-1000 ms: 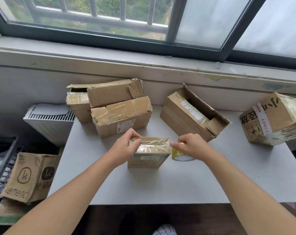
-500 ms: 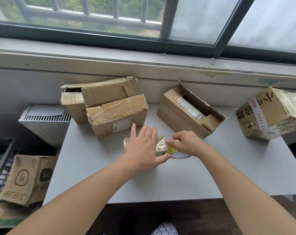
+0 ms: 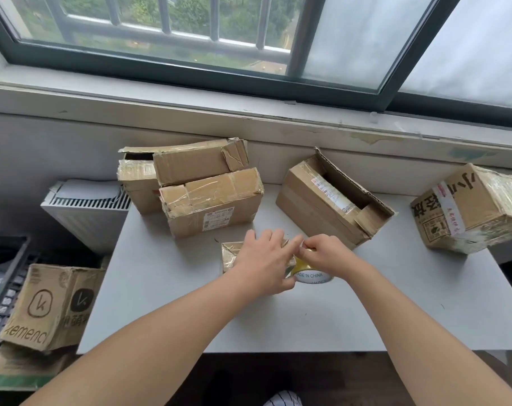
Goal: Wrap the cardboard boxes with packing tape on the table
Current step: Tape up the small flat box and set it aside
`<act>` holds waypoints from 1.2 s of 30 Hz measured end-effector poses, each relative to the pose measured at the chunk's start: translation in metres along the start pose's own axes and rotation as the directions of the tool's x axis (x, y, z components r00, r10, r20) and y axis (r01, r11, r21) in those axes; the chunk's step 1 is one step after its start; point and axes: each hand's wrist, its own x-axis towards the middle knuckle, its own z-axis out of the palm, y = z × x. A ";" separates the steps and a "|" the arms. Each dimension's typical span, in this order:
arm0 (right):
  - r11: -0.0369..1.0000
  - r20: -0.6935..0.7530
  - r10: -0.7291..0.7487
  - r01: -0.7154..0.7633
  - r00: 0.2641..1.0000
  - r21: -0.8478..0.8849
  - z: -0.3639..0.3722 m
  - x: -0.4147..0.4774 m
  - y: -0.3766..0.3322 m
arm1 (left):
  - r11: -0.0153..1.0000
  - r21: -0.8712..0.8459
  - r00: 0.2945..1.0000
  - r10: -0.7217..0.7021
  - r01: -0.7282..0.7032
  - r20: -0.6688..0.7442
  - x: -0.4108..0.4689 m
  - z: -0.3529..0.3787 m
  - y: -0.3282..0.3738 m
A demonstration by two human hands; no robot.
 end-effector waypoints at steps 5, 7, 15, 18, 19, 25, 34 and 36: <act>0.999 -0.024 0.039 -0.039 0.999 0.032 0.008 -0.006 0.001 | 0.994 0.020 0.993 0.108 -0.107 -0.051 -0.001 0.002 -0.006; 0.997 -0.039 0.054 -0.052 0.998 0.053 0.009 -0.012 -0.001 | 0.984 0.034 0.982 0.178 -0.176 -0.068 0.002 0.000 -0.014; 0.877 0.100 0.053 -0.094 0.994 0.472 0.032 -0.050 0.013 | 0.885 -0.050 0.886 0.463 -0.463 -0.015 0.012 -0.014 -0.042; 0.849 0.142 0.015 -0.088 0.990 0.521 0.033 -0.063 0.014 | 0.841 -0.078 0.844 0.537 -0.536 -0.006 0.017 -0.018 -0.044; 0.846 0.160 -0.010 -0.077 0.987 0.528 0.033 -0.066 0.013 | 0.828 -0.081 0.830 0.558 -0.555 0.011 0.019 -0.019 -0.045; 0.832 0.279 -0.081 -0.089 0.957 0.548 0.032 -0.068 0.008 | 0.876 -0.121 0.860 0.481 -0.467 0.170 0.017 -0.032 -0.038; 0.959 -0.077 0.242 -0.227 0.967 0.169 0.018 -0.052 0.098 | 0.946 -0.303 0.992 0.125 -0.113 0.021 -0.021 -0.015 -0.027; 0.938 -0.156 0.317 -0.333 0.936 -0.097 0.015 -0.052 0.139 | 0.937 -0.341 0.997 0.058 -0.073 -0.055 -0.026 -0.010 -0.023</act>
